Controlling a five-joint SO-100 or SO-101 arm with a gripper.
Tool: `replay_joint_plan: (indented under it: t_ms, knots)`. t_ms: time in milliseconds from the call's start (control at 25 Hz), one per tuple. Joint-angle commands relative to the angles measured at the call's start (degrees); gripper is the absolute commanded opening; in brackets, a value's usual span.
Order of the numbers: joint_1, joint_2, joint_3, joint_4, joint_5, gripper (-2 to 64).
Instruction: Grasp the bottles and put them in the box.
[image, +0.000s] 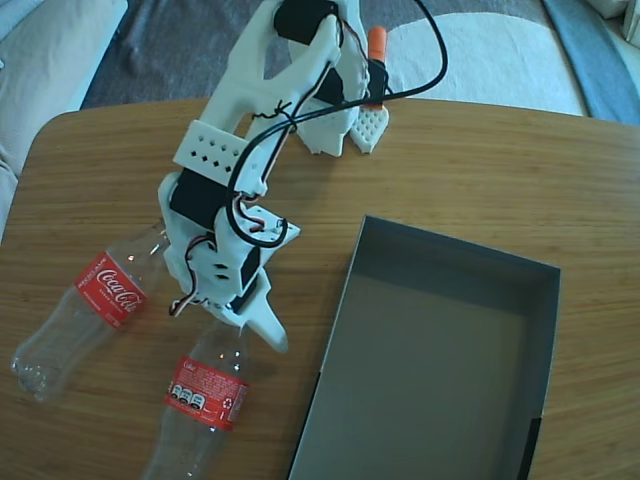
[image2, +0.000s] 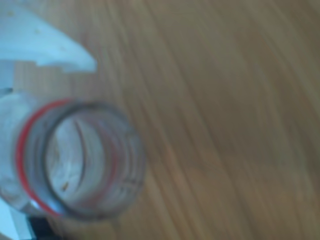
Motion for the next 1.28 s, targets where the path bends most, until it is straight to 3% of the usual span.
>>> replay_joint_plan:
  t_ms: [0, 480, 1000, 1240]
  knots:
    - [0.2, 1.0, -2.7, -0.3, 0.5, 51.6]
    - [0.3, 1.4, -2.6, -0.3, 0.8, 51.0]
    - [-0.3, 1.5, -2.7, -0.3, 0.9, 23.8]
    - [-0.3, 1.5, -2.7, -0.3, 0.9, 19.1]
